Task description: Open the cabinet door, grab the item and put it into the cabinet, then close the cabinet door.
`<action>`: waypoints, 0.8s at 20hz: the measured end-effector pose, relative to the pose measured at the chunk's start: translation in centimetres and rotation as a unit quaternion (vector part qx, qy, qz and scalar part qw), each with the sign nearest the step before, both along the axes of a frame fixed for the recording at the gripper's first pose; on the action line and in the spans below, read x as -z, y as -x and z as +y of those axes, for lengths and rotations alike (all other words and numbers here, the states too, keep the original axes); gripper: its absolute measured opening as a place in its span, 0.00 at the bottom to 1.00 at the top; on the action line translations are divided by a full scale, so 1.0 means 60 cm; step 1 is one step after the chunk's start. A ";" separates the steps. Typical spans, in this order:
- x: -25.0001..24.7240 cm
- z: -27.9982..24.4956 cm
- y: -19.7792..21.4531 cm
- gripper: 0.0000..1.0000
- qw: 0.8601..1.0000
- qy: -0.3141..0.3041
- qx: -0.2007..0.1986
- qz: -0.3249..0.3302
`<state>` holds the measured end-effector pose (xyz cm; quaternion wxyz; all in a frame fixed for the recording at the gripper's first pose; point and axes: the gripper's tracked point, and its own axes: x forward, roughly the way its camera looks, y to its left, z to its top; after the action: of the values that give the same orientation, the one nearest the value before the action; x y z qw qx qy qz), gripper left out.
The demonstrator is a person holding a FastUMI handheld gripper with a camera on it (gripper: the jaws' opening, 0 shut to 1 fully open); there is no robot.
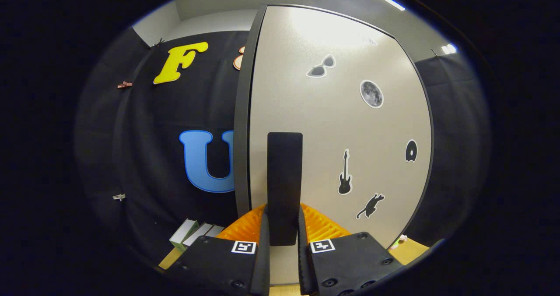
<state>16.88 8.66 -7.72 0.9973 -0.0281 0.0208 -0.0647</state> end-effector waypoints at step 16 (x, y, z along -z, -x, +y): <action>-0.025 -0.026 0.152 0.20 0.999 -0.008 -0.034 0.026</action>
<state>7.73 7.12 -6.21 0.9982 -0.0229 0.0459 -0.0301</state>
